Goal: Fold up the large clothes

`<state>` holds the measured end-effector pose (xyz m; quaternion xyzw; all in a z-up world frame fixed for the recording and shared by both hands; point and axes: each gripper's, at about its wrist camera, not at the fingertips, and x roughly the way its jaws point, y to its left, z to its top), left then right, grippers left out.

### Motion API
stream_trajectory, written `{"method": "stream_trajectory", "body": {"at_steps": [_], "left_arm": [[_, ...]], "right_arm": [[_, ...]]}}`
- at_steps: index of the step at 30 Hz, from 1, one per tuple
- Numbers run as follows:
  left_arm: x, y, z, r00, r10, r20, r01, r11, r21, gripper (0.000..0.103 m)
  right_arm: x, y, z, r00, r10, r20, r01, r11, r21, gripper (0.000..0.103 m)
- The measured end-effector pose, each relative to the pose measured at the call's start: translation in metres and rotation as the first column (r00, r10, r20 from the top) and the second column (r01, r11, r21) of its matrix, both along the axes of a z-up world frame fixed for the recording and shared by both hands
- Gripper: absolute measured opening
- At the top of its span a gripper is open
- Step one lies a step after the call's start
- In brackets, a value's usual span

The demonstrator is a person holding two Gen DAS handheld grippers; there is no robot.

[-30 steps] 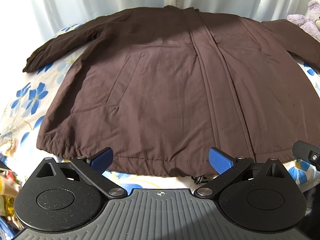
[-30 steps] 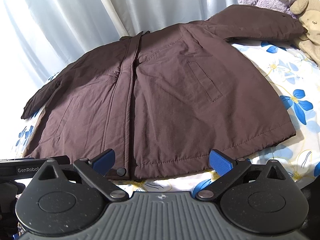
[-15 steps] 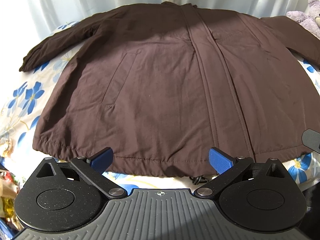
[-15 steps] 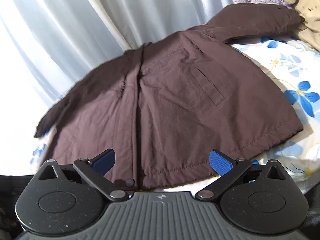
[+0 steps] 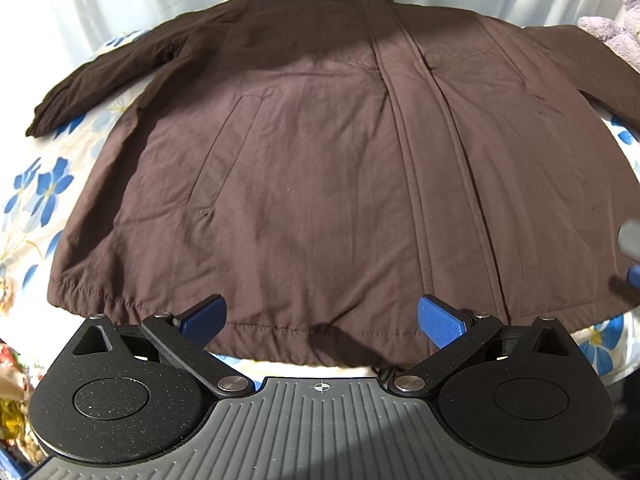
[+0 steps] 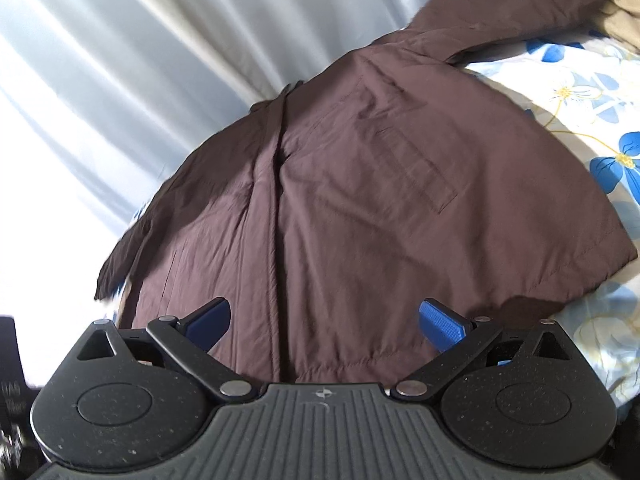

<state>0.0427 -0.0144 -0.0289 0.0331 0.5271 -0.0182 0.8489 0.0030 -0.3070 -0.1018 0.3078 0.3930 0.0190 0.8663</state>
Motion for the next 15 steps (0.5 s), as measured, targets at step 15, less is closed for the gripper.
{"method": "stream_trajectory", "body": {"at_steps": [15], "left_arm": [[0.136,0.022,-0.019,0.970,0.221,0.102,-0.207,0.969,-0.135,0.103]], "right_arm": [[0.115,-0.247,-0.024,0.746,-0.626,0.227,0.613,0.779,0.136,0.101]]}}
